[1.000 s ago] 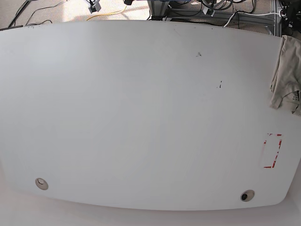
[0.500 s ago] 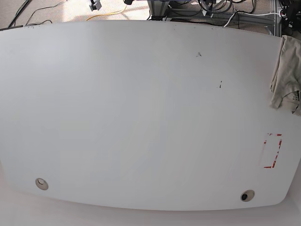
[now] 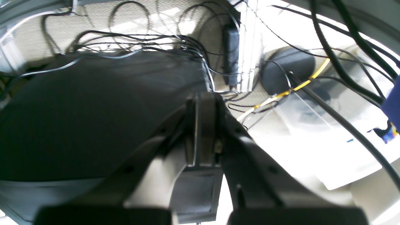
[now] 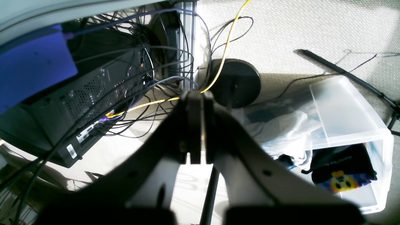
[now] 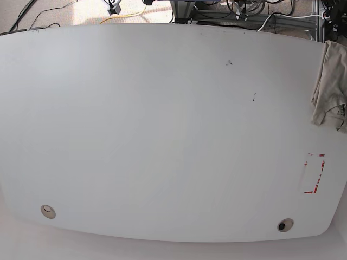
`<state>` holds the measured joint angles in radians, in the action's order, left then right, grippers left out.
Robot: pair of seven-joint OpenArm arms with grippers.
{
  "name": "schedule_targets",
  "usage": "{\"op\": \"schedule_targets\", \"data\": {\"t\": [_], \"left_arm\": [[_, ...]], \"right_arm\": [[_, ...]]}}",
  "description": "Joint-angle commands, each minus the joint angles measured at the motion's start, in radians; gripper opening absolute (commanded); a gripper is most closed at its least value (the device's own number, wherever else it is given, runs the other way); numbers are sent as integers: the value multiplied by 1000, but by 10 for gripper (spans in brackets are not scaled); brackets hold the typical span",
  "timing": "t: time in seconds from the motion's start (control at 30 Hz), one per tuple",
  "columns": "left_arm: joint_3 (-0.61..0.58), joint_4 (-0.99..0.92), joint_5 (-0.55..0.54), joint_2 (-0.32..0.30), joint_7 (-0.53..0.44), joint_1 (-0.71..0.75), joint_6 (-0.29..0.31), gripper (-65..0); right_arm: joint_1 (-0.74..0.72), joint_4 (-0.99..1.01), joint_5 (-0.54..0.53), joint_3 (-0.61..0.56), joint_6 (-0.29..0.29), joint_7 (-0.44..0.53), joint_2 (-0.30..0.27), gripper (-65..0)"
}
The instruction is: Layout the t-shirt on the table in an organized manner, then fold the t-shirt properly
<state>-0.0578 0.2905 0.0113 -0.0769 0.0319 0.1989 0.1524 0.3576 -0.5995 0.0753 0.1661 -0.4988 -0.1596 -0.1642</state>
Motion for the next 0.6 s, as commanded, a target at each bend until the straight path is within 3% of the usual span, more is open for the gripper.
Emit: {"op": "schedule_targets", "data": {"t": [0.0, 0.33, 0.57], "left_arm": [[0, 0, 2, -1, 1, -5, -1, -650], [2, -67, 0, -1, -2, -51, -57, -650], [2, -67, -4, -1, -5, -48, -53, -650]], "right_arm": [[-10, 19, -2, -1, 4, 7, -8, -644], [-73, 117, -1, -1, 67, 7, -7, -644], [-76, 117, 1, -3, 99, 7, -7, -644]]}}
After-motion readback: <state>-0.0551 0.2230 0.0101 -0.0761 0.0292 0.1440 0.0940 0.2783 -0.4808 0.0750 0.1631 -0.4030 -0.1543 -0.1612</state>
